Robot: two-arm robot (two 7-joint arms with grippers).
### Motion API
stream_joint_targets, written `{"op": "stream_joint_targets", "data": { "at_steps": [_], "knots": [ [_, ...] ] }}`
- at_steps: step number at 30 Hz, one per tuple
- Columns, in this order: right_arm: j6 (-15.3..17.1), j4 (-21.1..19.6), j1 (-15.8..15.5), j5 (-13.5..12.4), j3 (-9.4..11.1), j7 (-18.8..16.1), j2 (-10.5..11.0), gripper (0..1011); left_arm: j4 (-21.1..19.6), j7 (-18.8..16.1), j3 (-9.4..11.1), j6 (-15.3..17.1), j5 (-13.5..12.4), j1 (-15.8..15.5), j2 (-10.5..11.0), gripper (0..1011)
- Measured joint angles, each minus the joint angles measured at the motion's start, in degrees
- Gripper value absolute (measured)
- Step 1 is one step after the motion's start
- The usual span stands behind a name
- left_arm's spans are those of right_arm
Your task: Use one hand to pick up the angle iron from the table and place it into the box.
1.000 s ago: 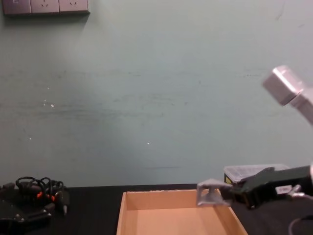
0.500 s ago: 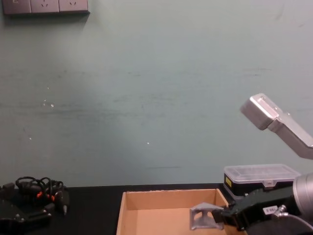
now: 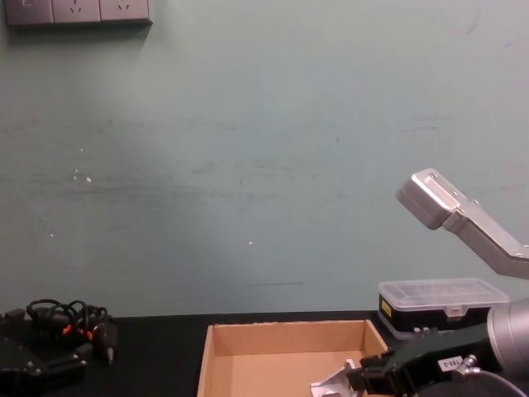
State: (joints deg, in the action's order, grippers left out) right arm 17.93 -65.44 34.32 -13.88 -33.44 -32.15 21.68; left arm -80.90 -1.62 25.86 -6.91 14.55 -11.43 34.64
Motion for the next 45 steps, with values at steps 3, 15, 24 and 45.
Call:
{"op": "stream_joint_targets", "data": {
  "at_steps": [3, 15, 24, 45],
  "knots": [
    [0.0, -0.2, 0.0, 0.1, 0.2, 0.0, 0.0, 330, 0.0, 0.0, 0.0, 0.0, 0.0, 0.0, 0.0, 1011],
    [-0.3, -4.8, -1.8, -0.3, 1.8, 0.4, 1.2, 720, 0.0, 0.0, 0.0, 0.0, 0.0, 0.0, 0.0, 1011],
    [0.1, -14.3, -5.4, -1.6, 3.1, -0.1, 5.3, 966, 0.0, 0.0, 0.0, 0.0, 0.0, 0.0, 0.0, 1011],
    [-0.6, -33.2, -13.9, -9.5, 2.3, -13.3, 22.2, 1004, 0.0, 0.0, 0.0, 0.0, 0.0, 0.0, 0.0, 1011]
  ]
}}
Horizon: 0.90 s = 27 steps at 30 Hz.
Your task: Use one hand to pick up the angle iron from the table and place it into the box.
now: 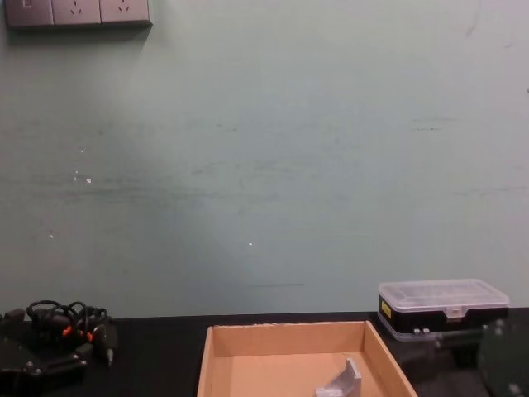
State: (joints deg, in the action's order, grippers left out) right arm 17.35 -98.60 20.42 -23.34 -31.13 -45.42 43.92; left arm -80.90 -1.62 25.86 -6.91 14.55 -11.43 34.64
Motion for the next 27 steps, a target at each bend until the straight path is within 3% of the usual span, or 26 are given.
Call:
{"op": "stream_joint_targets", "data": {
  "at_steps": [7, 17, 27],
  "knots": [
    [-0.3, 0.6, 1.3, -0.1, -3.5, -4.3, 1.5, 1004, 0.0, 0.0, 0.0, 0.0, 0.0, 0.0, 0.0, 1011],
    [0.4, 3.5, 4.3, 1.1, -8.8, -8.8, 1.6, 1004, 0.0, 0.0, 0.0, 0.0, 0.0, 0.0, 0.0, 1011],
    [1.1, 5.3, 6.4, 2.0, -12.0, -10.3, 1.1, 1004, 0.0, 0.0, 0.0, 0.0, 0.0, 0.0, 0.0, 1011]
  ]
}}
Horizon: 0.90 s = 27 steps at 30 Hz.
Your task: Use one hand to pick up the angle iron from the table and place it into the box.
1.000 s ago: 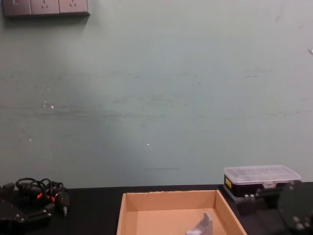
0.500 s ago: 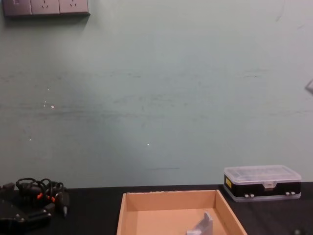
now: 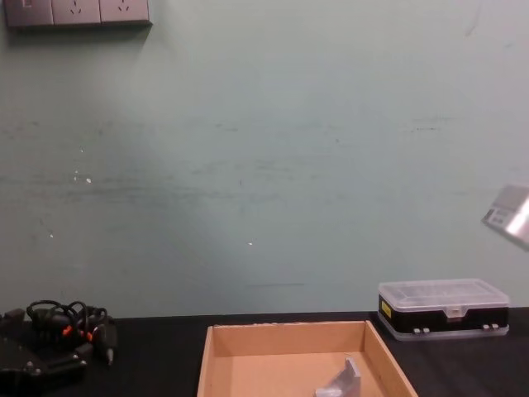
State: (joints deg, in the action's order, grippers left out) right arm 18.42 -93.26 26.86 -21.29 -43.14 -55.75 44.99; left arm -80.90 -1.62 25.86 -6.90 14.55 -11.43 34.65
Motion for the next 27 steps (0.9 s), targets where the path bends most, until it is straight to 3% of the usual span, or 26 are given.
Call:
{"op": "stream_joint_targets", "data": {
  "at_steps": [10, 27],
  "knots": [
    [0.2, 4.0, 2.9, 1.3, -2.6, 0.7, -1.8, 1004, 0.0, 0.0, 0.0, 0.0, 0.0, 0.0, 0.0, 1011],
    [-1.2, 8.1, 5.6, 1.4, -5.8, 1.3, -4.5, 1004, 0.0, 0.0, 0.0, 0.0, 0.0, 0.0, 0.0, 1011]
  ]
}}
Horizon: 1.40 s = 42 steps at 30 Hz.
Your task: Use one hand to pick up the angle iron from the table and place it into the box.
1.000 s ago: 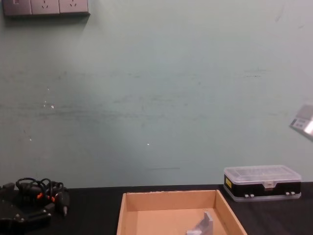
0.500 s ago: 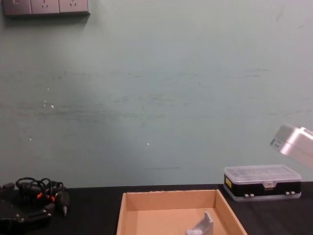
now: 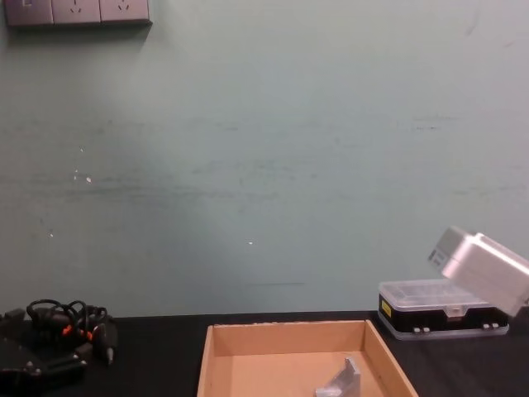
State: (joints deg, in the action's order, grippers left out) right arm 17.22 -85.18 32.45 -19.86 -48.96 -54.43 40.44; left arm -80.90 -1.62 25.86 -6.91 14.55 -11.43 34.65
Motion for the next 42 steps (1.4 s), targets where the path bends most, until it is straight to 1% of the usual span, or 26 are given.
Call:
{"op": "stream_joint_targets", "data": {
  "at_steps": [8, 16, 20, 23, 25, 30, 32, 33, 35, 42],
  "knots": [
    [-0.7, 1.8, 1.1, 0.1, -1.3, 0.2, -1.5, 1004, 0.0, 0.0, 0.0, 0.0, 0.0, 0.0, 0.0, 1011],
    [-0.9, 2.5, 1.8, 0.2, -1.9, 0.1, -2.0, 997, 0.0, 0.0, 0.0, 0.0, 0.0, 0.0, 0.0, 1011],
    [-1.0, 2.6, 1.9, 0.2, -2.1, 0.1, -2.1, 919, 0.0, 0.0, 0.0, 0.0, 0.0, 0.0, 0.0, 1011],
    [-1.1, 2.7, 2.1, 0.2, -2.3, 0.1, -2.1, 839, 0.0, 0.0, 0.0, 0.0, 0.0, 0.0, 0.0, 1011],
    [-1.1, 2.7, 2.1, 0.2, -2.4, 0.0, -2.1, 768, 0.0, 0.0, 0.0, 0.0, 0.0, 0.0, 0.0, 1011],
    [-1.4, 2.7, 2.2, 0.2, -2.7, -0.1, -2.1, 630, 0.0, 0.0, 0.0, 0.0, 0.0, 0.0, 0.0, 1011],
    [-1.5, 2.7, 2.2, 0.2, -2.7, -0.1, -2.0, 552, 0.0, 0.0, 0.0, 0.0, 0.0, 0.0, 0.0, 1011],
    [-1.6, 2.7, 2.2, 0.2, -2.7, 0.0, -2.0, 536, 0.0, 0.0, 0.0, 0.0, 0.0, 0.0, 0.0, 1011],
    [-1.8, 2.7, 2.0, 0.1, -2.7, 0.0, -2.0, 462, 0.0, 0.0, 0.0, 0.0, 0.0, 0.0, 0.0, 1011],
    [-2.1, 2.5, 1.8, 0.0, -2.6, 0.2, -2.0, 452, 0.0, 0.0, 0.0, 0.0, 0.0, 0.0, 0.0, 1011]
  ]
}}
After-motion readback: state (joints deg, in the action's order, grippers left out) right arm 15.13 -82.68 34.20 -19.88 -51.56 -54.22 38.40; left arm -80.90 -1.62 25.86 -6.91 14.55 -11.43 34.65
